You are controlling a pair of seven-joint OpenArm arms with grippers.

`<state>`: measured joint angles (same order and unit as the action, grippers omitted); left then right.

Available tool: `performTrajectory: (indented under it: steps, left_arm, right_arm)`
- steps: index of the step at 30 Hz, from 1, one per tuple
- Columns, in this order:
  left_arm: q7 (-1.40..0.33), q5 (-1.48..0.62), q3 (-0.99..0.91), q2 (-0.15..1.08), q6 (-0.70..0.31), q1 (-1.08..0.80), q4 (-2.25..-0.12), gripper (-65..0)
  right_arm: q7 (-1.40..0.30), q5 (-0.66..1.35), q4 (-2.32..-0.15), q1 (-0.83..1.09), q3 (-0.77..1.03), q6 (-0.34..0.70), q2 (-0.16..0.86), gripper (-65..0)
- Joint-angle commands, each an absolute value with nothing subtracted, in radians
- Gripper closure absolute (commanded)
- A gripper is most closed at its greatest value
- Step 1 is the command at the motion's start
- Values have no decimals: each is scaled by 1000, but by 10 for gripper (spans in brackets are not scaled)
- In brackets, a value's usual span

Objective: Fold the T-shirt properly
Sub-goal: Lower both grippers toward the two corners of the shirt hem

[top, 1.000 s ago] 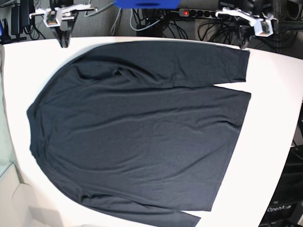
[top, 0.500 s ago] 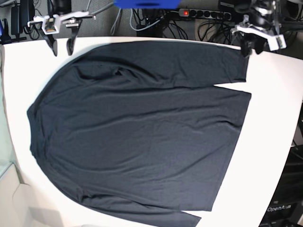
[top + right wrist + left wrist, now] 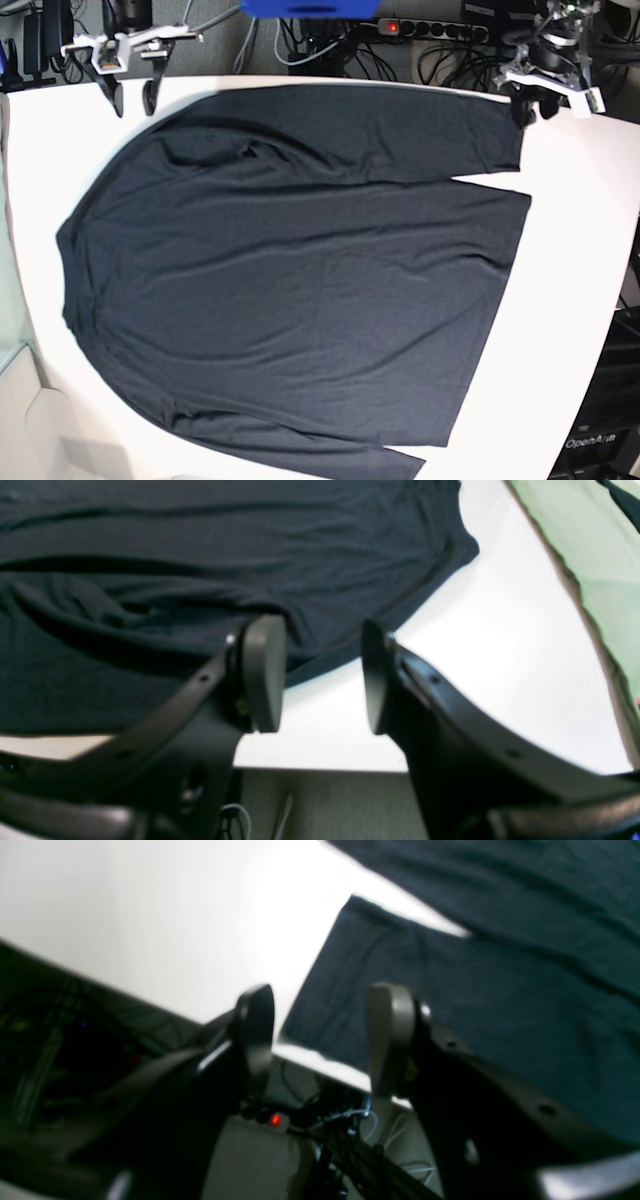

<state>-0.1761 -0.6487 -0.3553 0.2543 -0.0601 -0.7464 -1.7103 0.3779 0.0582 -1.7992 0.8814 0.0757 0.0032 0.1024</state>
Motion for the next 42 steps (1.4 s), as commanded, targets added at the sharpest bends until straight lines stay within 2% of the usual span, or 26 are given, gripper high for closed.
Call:
performTrajectory:
  steps: [1,23,28,38,40,42]
  left_arm:
    - [-153,-653,-361,262,-67,-751,-1713,-293]
    - [-153,-654,-352,262,-70,-688,-1570,-291]
    - [-153,-654,-351,262,-70,-684,-1555,-288]
    - [-153,-645,-246,263,-70,-684,-1557,-287]
    - [-153,-647,-240,263,-70,-684,-1557,-264]
    - [-153,-650,-240,263,-70,-684,-1557,-208]
  right_arm:
    - [407,59,-1813,894,79,5,107,-268]
    - [407,62,-1813,889,79,5,102,-268]
    - [361,64,-1813,888,79,5,101,-267]
    - [357,64,-1814,883,76,5,101,-267]
    - [357,64,-1817,883,76,5,101,-267]
    - [357,64,-1817,881,76,5,101,-267]
